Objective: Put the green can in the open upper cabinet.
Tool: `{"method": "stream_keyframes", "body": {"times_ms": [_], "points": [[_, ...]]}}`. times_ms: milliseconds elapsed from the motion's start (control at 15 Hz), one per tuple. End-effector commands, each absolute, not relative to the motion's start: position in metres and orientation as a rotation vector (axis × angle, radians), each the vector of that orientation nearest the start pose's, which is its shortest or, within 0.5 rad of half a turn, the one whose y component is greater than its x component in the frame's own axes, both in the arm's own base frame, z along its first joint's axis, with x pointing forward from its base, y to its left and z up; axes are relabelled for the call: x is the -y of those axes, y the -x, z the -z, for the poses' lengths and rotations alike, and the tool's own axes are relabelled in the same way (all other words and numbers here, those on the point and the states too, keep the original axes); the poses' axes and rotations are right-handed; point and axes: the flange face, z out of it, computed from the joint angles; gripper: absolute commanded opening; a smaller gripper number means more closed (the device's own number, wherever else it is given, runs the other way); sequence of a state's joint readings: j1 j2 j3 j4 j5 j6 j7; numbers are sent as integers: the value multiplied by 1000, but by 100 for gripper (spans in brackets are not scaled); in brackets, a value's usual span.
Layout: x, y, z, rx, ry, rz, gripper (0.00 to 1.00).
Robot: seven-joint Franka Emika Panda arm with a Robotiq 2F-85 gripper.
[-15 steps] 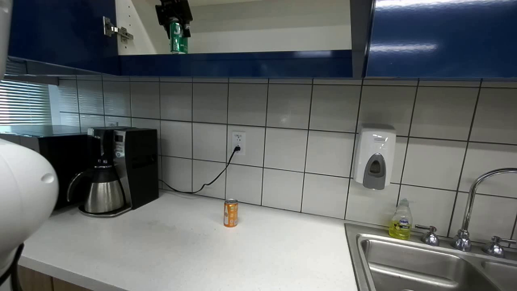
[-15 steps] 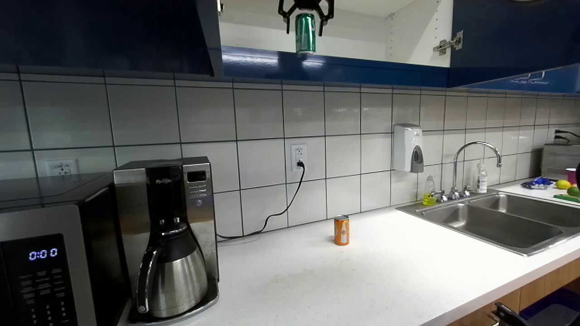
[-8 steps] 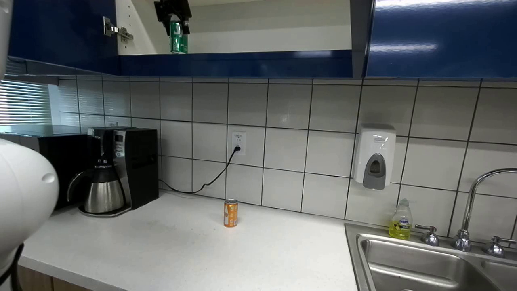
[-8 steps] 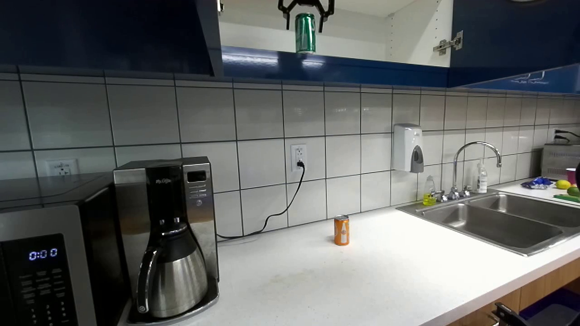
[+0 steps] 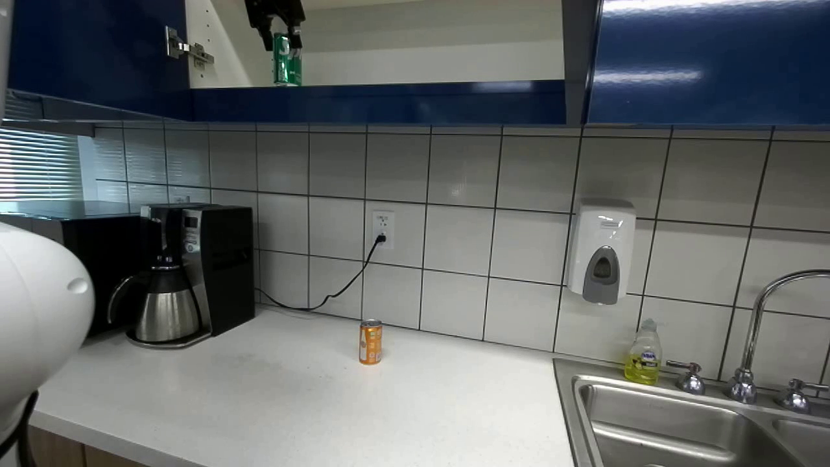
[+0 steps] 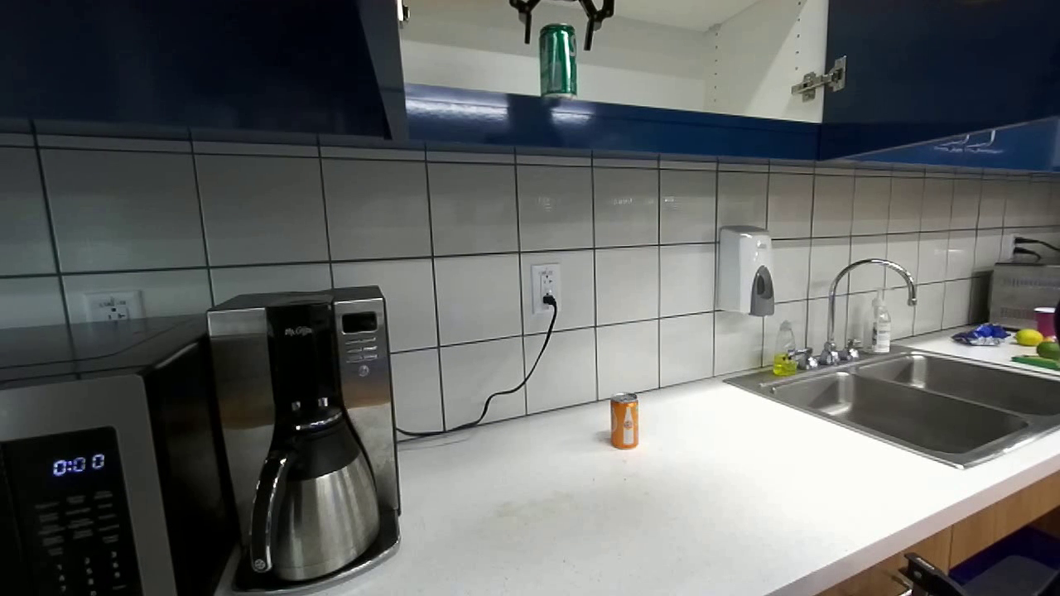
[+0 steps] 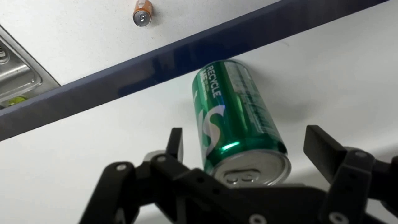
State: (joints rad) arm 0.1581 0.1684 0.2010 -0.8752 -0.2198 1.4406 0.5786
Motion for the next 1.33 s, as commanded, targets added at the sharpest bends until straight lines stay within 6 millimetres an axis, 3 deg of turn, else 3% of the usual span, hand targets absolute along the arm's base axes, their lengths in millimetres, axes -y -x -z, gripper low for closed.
{"method": "stream_keyframes", "body": {"times_ms": [0, 600, 1267], "points": [[-149, -507, -842, -450, 3007, 656, 100], [-148, -482, -848, -430, 3007, 647, 100], [-137, -425, -831, -387, 3008, 546, 100]]}}
